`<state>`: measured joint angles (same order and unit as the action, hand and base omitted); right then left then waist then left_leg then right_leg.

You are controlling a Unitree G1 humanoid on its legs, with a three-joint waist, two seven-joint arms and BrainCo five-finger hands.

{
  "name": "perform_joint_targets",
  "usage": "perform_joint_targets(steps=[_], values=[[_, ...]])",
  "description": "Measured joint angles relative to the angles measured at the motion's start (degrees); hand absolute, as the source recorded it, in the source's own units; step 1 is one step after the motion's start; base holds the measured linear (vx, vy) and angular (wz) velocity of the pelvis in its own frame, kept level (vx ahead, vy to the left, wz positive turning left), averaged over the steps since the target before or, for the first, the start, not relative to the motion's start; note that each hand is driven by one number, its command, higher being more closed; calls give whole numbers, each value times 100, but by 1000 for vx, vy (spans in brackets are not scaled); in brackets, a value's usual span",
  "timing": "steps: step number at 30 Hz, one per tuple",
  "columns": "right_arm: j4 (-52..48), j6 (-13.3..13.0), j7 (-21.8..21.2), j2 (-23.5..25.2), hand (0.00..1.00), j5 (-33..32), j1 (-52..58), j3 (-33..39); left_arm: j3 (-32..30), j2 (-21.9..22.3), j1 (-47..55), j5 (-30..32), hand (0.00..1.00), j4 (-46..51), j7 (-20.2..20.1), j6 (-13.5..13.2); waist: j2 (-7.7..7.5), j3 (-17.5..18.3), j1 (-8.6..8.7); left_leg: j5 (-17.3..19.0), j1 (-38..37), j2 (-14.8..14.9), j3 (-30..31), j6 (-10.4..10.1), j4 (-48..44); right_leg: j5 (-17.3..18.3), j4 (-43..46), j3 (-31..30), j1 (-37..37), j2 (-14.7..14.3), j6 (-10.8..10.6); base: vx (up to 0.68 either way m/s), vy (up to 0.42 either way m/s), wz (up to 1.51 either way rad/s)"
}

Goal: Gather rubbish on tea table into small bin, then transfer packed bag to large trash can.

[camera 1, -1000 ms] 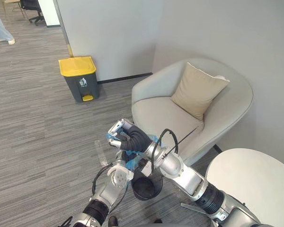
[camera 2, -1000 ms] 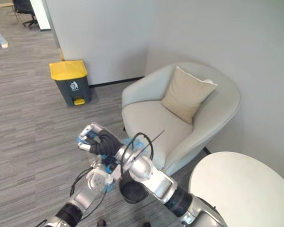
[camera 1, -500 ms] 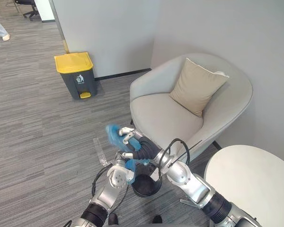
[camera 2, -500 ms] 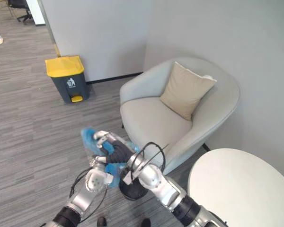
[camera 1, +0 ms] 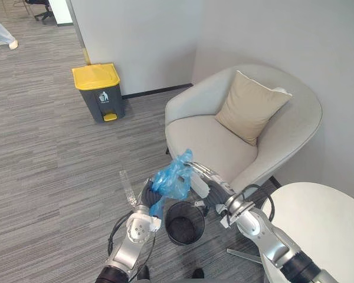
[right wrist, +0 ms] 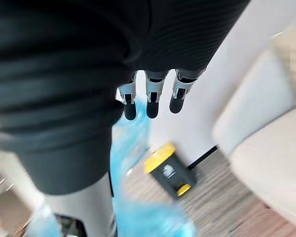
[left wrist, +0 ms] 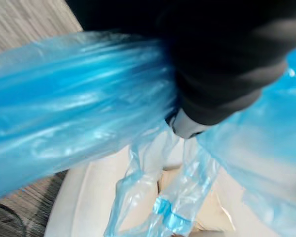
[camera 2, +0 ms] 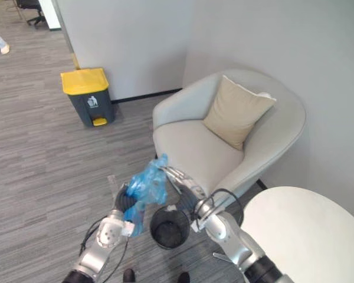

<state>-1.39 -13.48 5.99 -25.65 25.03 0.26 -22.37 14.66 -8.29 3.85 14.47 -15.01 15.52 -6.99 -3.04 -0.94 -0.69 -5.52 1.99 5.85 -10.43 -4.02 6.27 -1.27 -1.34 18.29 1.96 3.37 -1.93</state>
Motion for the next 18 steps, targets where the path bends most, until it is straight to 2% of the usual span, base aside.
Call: perform_joint_targets(steps=[2, 4, 5, 7, 9, 18], values=[[0, 2, 37, 90, 0, 0, 87, 136, -20, -1, 32, 0, 100, -1, -1, 0, 10, -6, 16, 0, -2, -1, 0, 0, -22, -14, 1, 1, -2, -1, 22, 35, 5, 1], [36, 0, 96, 573, 0, -22, 443, 611, -196, 62, 132, -15, 100, -84, -25, -65, 31, -15, 13, 1, -13, -38, 13, -6, -30, -11, 4, 21, -15, -24, 30, 46, 8, 2], [196, 23, 119, 1053, 0, -157, 649, 1004, -466, 138, 265, -150, 100, -266, -92, -113, 64, -17, 26, 3, -14, -43, 10, -7, -30, -10, 2, 19, -12, -22, 30, 41, 9, 0], [673, 136, 139, 1492, 0, -399, 754, 1426, -744, 130, 402, -356, 100, -635, -129, -95, 92, -23, 78, 5, -14, -50, 6, -9, -30, -10, 2, 11, -6, -16, 30, 19, 6, -2], [1275, 298, 116, 1588, 0, -691, 799, 1657, -924, 107, 498, -570, 100, -951, -229, -14, 96, -26, 70, 6, -17, -55, 5, -10, -30, -10, 2, 11, -9, -11, 30, 0, 0, 0], [3706, 570, -43, 2030, 0, -1654, 662, 2321, -1475, 135, 586, -1023, 100, -2451, -470, 125, 180, -44, 34, 64, -217, -55, -104, -43, -28, 9, -49, -75, -145, -10, 1, 0, 5, -4]])
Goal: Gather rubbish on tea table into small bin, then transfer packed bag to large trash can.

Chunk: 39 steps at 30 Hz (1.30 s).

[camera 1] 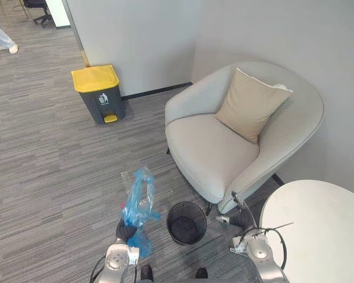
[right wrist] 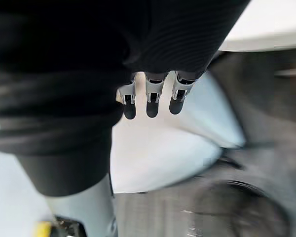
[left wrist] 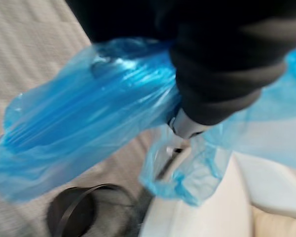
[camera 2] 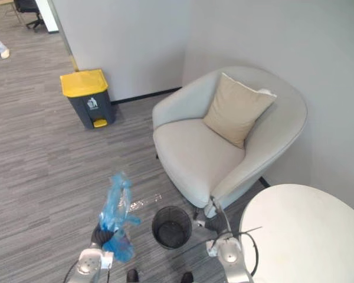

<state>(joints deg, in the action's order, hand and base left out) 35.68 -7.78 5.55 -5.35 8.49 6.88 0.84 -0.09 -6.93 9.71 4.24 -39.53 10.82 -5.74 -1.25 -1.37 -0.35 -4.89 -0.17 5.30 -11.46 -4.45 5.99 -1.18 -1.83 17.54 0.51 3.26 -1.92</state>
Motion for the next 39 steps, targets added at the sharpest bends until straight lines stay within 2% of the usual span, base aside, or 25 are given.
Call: perform_joint_targets(steps=[4, 9, 10, 17, 21, 23, 24, 25, 27, 28, 29, 30, 31, 32, 33, 34, 36, 37, 38, 39], values=[[813, 116, 13, 42, 0, -218, -15, 292, -134, -7, 4, -76, 100, -530, -1, 51, 82, 28, -1, 13, -36, -4, -50, 3, 0, -15, -41, -48, -55, -4, 2, 29, 10, -8], [1350, 222, 99, 47, 0, -416, -60, 395, -199, 85, 25, -100, 100, -929, -3, 115, 100, 18, -15, 61, -197, 6, -225, -11, 1, -13, -35, -232, -79, -19, 0, 25, 6, -18], [1584, 276, 167, 56, 0, -464, -115, 616, -291, 110, 6, -101, 100, -1142, -5, 115, 97, 17, -3, 88, -212, -2, -262, -18, 1, -15, -29, -269, -71, -14, -2, 43, 8, -13], [1804, 317, 194, 79, 0, -465, -267, 792, -360, 138, -15, -106, 100, -1302, -7, 113, 139, -41, -9, 141, -305, -24, -419, 7, -2, -15, 34, -454, -44, -3, -4, 35, 8, -13], [1873, 336, 244, 132, 0, -468, -597, 789, -576, 272, -234, -147, 100, -1304, 9, 111, 89, -388, -78, 202, -300, -30, -769, 58, -123, -6, 483, -782, 261, 44, -13, -8, 31, -40], [1738, 390, 308, 259, 0, -461, -685, 790, -576, 314, -475, -214, 100, -1286, 13, 111, -4, -489, -158, 437, 211, 21, -858, 207, -810, -37, 959, -939, 753, 155, -118, -85, 32, -37], [1606, 406, 353, 278, 0, -464, -765, 796, -580, 390, -582, -220, 100, -1232, 17, 109, 61, -543, -197, 555, 556, 221, -841, 287, -1212, 41, 1301, -977, 992, 167, -210, -131, 7, -10], [1473, 441, 383, 350, 0, -462, -765, 767, -594, 420, -687, -222, 100, -1139, 15, 104, 12, -628, -178, 646, 617, 210, -789, 319, -1444, 759, 2800, -872, 1271, 368, -91, -112, -17, 23], [1444, 440, 390, 469, 0, -461, -700, 734, -569, 477, -656, -225, 100, -940, 17, 104, -79, -623, -184, 708, 707, 127, -591, 377, -1704, 1312, 3908, -898, 1058, 597, -220, -54, -67, 61], [1440, 432, 391, 543, 0, -462, -705, 729, -574, 481, -621, -229, 100, -801, 19, 98, -163, -568, -201, 716, 871, 101, -504, 388, -1875, 1567, 4144, -938, 862, 674, -344, -122, -154, 69], [1435, 429, 393, 574, 0, -461, -712, 688, -576, 479, -619, -230, 100, -695, 21, 98, -226, -532, -304, 712, 1111, 106, -442, 381, -2057, 1828, 4108, -1057, 700, 667, -466, -200, -212, 50], [1427, 428, 392, 575, 0, -461, -769, 679, -577, 487, -616, -231, 100, -646, 22, 101, -265, -521, -370, 699, 1275, 123, -397, 361, -2201, 1987, 3863, -1145, 633, 623, -488, -194, -194, 32], [1405, 428, 405, 547, 0, -465, -870, 685, -582, 547, -626, -235, 100, -592, 28, 104, -268, -540, -424, 637, 1472, 162, -316, 269, -2327, 2209, 3314, -1207, 514, 460, -305, -235, -200, 9], [1346, 429, 426, 517, 0, -467, -902, 678, -603, 616, -579, -242, 100, -584, 30, 105, -165, -502, -523, 552, 1650, 248, -269, 150, -2295, 2335, 2735, -1192, 408, 319, -90, -261, -180, 16], [1250, 429, 454, 473, 0, -471, -969, 675, -599, 790, -538, -293, 100, -611, 32, 115, 139, -553, -565, 404, 1772, 402, -135, 134, -2219, 2124, 2441, -1026, 313, 78, 25, -338, -184, 37], [1247, 435, 511, 465, 0, -518, -880, 676, -539, 870, -475, -342, 100, -599, 32, 109, 235, -579, -531, 99, 1756, 453, 62, 47, -1915, 1984, 2258, -832, 234, -71, 101, -282, -134, 54], [1242, 439, 563, 527, 0, -620, -764, 661, -548, 880, -456, -376, 100, -577, 35, 108, 291, -600, -529, -173, 1586, 482, 178, 1, -1521, 1945, 2236, -595, 149, -144, 164, -239, -128, 58], [1233, 440, 589, 525, 0, -630, -734, 617, -545, 882, -445, -400, 100, -568, 39, 108, 293, -611, -529, -177, 1555, 521, 156, -41, -1384, 1914, 2234, -473, 154, -169, 218, -254, -130, 67], [1210, 441, 605, 534, 0, -630, -735, 562, -536, 894, -453, -430, 100, -566, 41, 110, 267, -623, -500, -52, 1588, 548, 70, -178, -1235, 1839, 2140, -243, 162, -130, 327, -207, -61, 61], [1179, 441, 623, 558, 0, -631, -739, 566, -519, 904, -473, -429, 100, -551, 39, 110, 196, -659, -482, 5, 1660, 566, 6, -183, -1269, 1782, 2099, -119, 192, -81, 380, -164, 2, 76]])
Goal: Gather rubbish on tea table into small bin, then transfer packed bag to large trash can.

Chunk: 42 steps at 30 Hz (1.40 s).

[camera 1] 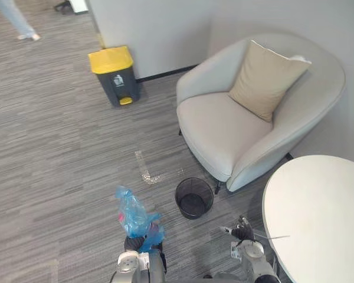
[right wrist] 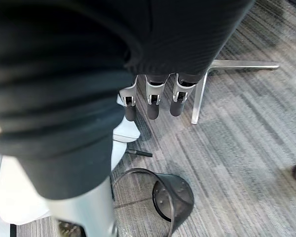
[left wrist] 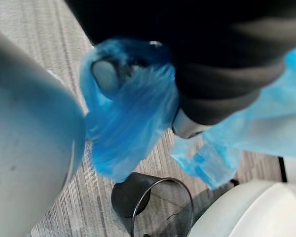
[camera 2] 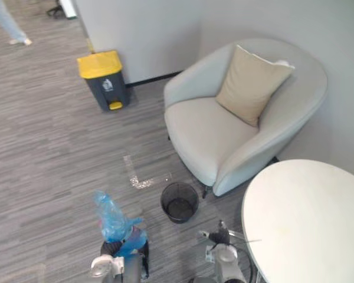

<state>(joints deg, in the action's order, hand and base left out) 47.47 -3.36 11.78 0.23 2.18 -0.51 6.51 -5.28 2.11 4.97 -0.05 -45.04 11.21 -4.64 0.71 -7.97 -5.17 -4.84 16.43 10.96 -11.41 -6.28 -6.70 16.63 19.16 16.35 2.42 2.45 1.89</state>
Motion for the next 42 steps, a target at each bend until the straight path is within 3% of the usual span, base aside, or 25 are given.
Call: perform_joint_targets(steps=[3, 4, 7, 8, 9, 11, 13, 17, 20, 22, 23, 24, 25, 27, 30, 32, 34, 35, 36, 37, 39, 40, 41, 42], values=[[-187, -1, 45, -43, 0, -3, 15, 16, 33, 3, -108, 0, 100, 48, -2, -2, -78, -63, 48, 371, 242, -27, -310, 353, -1546, -134, 7, 374, 103, 318, -13, -111, 74, 74], [-190, -1, 57, -51, 0, -3, 23, 29, 83, -4, -121, 1, 100, 48, -4, -1, -56, -51, 90, 835, 229, 52, -481, 473, -1939, -149, 56, 537, 157, 403, -36, -73, 151, 64], [-172, -1, 48, 36, 0, -14, 92, 96, 241, -56, -222, 17, 100, -50, -13, 3, -4, -43, 190, 1570, 47, 420, -1183, 578, -2493, -216, 108, 937, 156, 604, -186, -53, 207, 75], [-168, -4, 42, 27, 0, -38, 141, 169, 245, -57, -224, 34, 100, -73, -16, 6, 16, -31, 195, 1657, 14, 422, -1306, 472, -2383, -227, 102, 961, 147, 626, -306, -23, 284, 55], [-105, -1, 42, 98, 0, -66, 59, 253, 287, -125, -255, 63, 100, -157, -17, 7, -45, -25, 204, 1667, -60, 164, -1286, 432, -2040, -246, 26, 940, 145, 676, -519, -22, 235, 62], [161, -8, 34, 166, 0, -100, 65, 291, 520, -364, -323, 145, 100, -370, -20, 18, -273, 99, 304, 1204, -310, -471, -1213, 605, -1057, -403, -462, 780, 100, 864, -660, -61, 188, 67], [409, -5, 32, 147, 0, -103, -21, 422, 577, -485, -314, 218, 100, -420, -12, 17, -238, 86, 326, 1076, -463, -740, -1157, 722, -691, -605, -733, 678, -62, 906, -708, -38, 170, 41], [730, -7, 6, 139, 0, -97, -252, 431, 567, -758, -238, 218, 100, -596, -7, 17, -205, 74, 313, 1130, -496, -919, -1181, 765, -546, -733, -863, 596, -47, 993, -766, -11, 111, -1], [822, 10, 7, 88, 0, -93, -262, 451, 433, -779, -73, 217, 100, -633, -7, 15, -278, 36, 316, 1368, -595, -1144, -1244, 868, -617, -406, -410, 513, 48, 1310, -889, 55, 98, -1], [843, 33, -5, -9, 0, -85, -254, 448, 394, -784, -32, 207, 100, -619, -7, 4, -360, -10, 331, 1630, -643, -1275, -1198, 940, -831, -206, 48, 492, 56, 1544, -808, 134, 101, 9], [846, 53, -12, -53, 0, -76, -267, 449, 399, -771, -28, 207, 100, -629, -5, 11, -345, -24, 341, 1710, -652, -1303, -1109, 1005, -881, -277, 540, 437, 183, 1605, -627, 194, 126, 22], [841, 55, -17, -60, 0, -48, -266, 443, 400, -746, -38, 207, 100, -626, 1, 13, -259, -35, 377, 1771, -663, -1272, -965, 1065, -953, -507, 1372, 238, 566, 1650, -255, 171, 115, 35], [849, 58, -18, -83, 0, -46, -248, 445, 404, -768, -84, 208, 100, -611, 1, 8, -213, -57, 434, 1833, -704, -1239, -824, 1074, -1004, -498, 1788, -17, 820, 1574, -246, 186, 88, 63], [855, 60, -44, 0, 0, -46, -196, 395, 400, -829, -95, 206, 100, -621, 3, 14, -264, -102, 519, 1994, -877, -1236, -542, 1048, -1034, -170, 2237, -456, 1187, 1169, -463, 253, 6, 66], [854, 59, -51, -31, 0, -46, -182, 389, 408, -790, -106, 206, 100, -623, -3, 16, -270, -122, 516, 2158, -1203, -1241, -292, 989, -975, -80, 1834, -425, 1708, 627, -491, 336, -13, 47], [862, 59, -51, -34, 0, -46, -169, 389, 427, -755, -120, 207, 100, -628, -8, 16, -253, -147, 563, 2212, -1428, -1239, -168, 937, -894, -316, 1031, -420, 1955, 340, -503, 391, -30, 49], [878, 69, -54, -41, 0, -48, -161, 403, 433, -765, -198, 207, 100, -635, -13, 14, -269, -196, 632, 2297, -1775, -1275, 87, 813, -731, -996, -86, -482, 2057, 123, -453, 548, -92, 66], [874, 68, -54, -46, 0, -51, -137, 419, 438, -769, -221, 208, 100, -649, -14, 14, -277, -209, 646, 2344, -1896, -1277, 187, 730, -694, -1223, -274, -526, 2055, 74, -385, 576, -136, 84], [834, 66, -54, -49, 0, -53, -82, 456, 444, -771, -218, 211, 100, -675, -14, 7, -307, -182, 656, 2439, -2123, -1264, 389, 571, -634, -1738, -279, -577, 1989, 48, -140, 603, -168, 71], [833, 70, -60, -98, 0, -44, -64, 466, 407, -719, -241, 217, 100, -734, -10, 7, -205, -170, 639, 2475, -2247, -1102, 503, 508, -651, -1721, -105, -458, 1927, -49, 119, 595, -169, 50], [725, 57, -64, -77, 0, -41, -181, 480, 388, -633, -268, 220, 100, -737, -13, 3, -38, -168, 602, 2446, -2118, -896, 568, 453, -1035, -1447, -53, -352, 1807, -176, 269, 565, -168, 17], [706, 57, -65, -85, 0, -43, -267, 479, 268, -509, -303, 221, 100, -738, -14, 14, 45, -208, 613, 2342, -1930, -743, 534, 291, -1713, -1356, -99, -242, 1594, -267, 359, 555, -166, 16], [674, 57, -65, -68, 0, -46, -246, 468, 189, -425, -318, 221, 100, -733, -19, 14, 60, -212, 625, 2147, -1769, -664, 486, 194, -2326, -1283, -205, -202, 1359, -318, 382, 536, -146, 11], [539, 63, -64, -16, 0, -56, -145, 433, 155, -330, -318, 221, 100, -704, -19, 14, 64, -216, 613, 1690, -1525, -516, 354, 172, -3268, -1198, -390, -194, 956, -370, 371, 514, -99, 12]])
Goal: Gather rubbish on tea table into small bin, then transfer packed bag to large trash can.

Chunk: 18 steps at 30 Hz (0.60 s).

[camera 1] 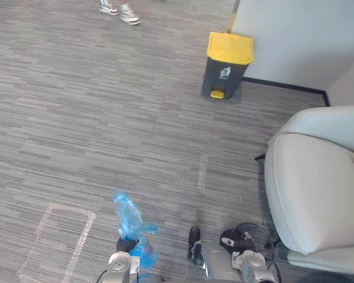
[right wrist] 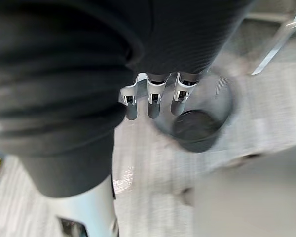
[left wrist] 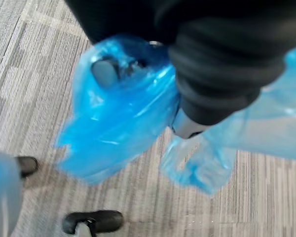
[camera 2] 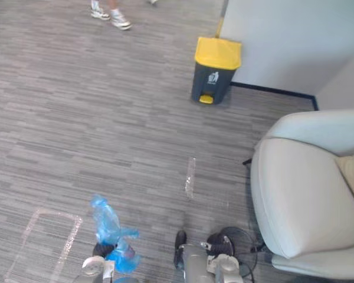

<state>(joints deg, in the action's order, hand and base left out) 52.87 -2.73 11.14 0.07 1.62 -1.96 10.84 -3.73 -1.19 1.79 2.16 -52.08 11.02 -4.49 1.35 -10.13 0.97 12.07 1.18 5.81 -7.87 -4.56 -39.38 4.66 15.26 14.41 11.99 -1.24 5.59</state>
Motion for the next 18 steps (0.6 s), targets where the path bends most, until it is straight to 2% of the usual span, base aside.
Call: perform_joint_targets(steps=[1, 2, 4, 5, 6, 8, 9, 10, 11, 13, 14, 15, 17, 18], values=[[-156, -10, 1, 66, 0, -24, 68, -65, 11, 81, 30, -1, 100, 102, -11, -2, -13, -18, -32, -13, 296, 272, -235, 94, -921, 133, -180, -77, -427, -7, 16, 571, -80, 4], [-259, -14, 4, 122, 0, -54, 93, -77, 8, 137, 35, -2, 100, 210, -11, -3, -28, -23, -43, 156, 530, 421, -425, 193, -1404, 218, -279, -157, -666, -10, 13, 440, -28, -6], [-275, -17, 10, 133, 0, -161, 31, -77, -4, 198, 25, -2, 100, 406, -10, -3, -49, -28, -135, 393, 1047, 608, -623, 318, -1665, 258, -480, -348, -962, -3, -14, 344, 26, -38], [-279, -16, 13, 160, 0, -175, 12, -77, -31, 201, 24, -2, 100, 469, -10, -4, -49, -30, -197, 504, 1349, 680, -636, 370, -1514, 274, -577, -443, -1077, 10, -43, 291, 72, -53], [-281, -10, 18, 185, 0, -175, 14, -58, -84, 207, 22, 0, 100, 469, -8, 1, -58, -42, -242, 557, 1516, 703, -627, 314, -1238, 309, -584, -511, -1158, 55, -103, 266, 118, -51], [-289, -3, 35, 261, 0, -175, 73, 17, -168, 256, 10, 0, 100, 466, -5, 17, -87, -72, -301, 537, 1688, 705, -624, 231, -89, 450, -579, -594, -1408, 215, -324, 289, 195, -35], [-289, -2, 47, 264, 0, -175, 132, 20, -168, 280, 16, -1, 100, 466, -5, 16, -80, -73, -307, 366, 1687, 690, -618, 233, 423, 555, -565, -617, -1503, 282, -442, 270, 224, -14], [-298, 0, 65, 243, 0, -175, 205, 22, -168, 330, 19, -1, 100, 465, -5, 15, -12, -62, -307, 31, 1686, 683, -590, 198, 993, 690, -532, -633, -1583, 293, -581, 257, 275, -14], [-299, 7, 81, 185, 0, -175, 272, 23, -169, 423, 36, -3, 100, 455, -3, 14, 155, -39, -321, -699, 1677, 778, -450, 61, 1454, 903, -421, -721, -1584, 227, -764, 234, 325, -18], [-305, 55, 91, 342, 0, -174, 309, 1, -198, 354, 7, -2, 100, 432, 3, 19, -124, 21, -351, -283, 1634, 519, -665, 75, 1293, 1065, -303, -995, -1548, 520, -928, 292, 386, -30], [-287, 67, 73, 346, 0, -169, 313, -36, -183, 325, 24, -3, 100, 427, -4, 19, -223, 78, -443, 38, 1625, 416, -810, 120, 1137, 1148, -199, -1212, -1497, 673, -1019, 276, 305, -48], [-289, 73, 74, 347, 0, -163, 328, -5, -184, 325, 41, -5, 100, 431, -3, 19, -236, 84, -470, 173, 1554, 374, -915, 153, 1075, 1171, -13, -1320, -1448, 755, -1048, 280, 305, -65], [-329, 76, 68, 349, 0, -157, 318, -7, -106, 270, 79, -7, 100, 436, -1, 23, -256, 92, -450, 383, 1166, 267, -1218, 214, 1188, 1187, 959, -1542, -1096, 938, -1101, 269, 254, -61], [-386, 78, 66, 347, 0, -156, 321, -19, 57, 181, 142, -6, 100, 435, -1, 24, -266, 99, -445, 478, 886, 196, -1379, 237, 1314, 1038, 1882, -1610, -736, 1029, -1316, 277, 183, -51]])
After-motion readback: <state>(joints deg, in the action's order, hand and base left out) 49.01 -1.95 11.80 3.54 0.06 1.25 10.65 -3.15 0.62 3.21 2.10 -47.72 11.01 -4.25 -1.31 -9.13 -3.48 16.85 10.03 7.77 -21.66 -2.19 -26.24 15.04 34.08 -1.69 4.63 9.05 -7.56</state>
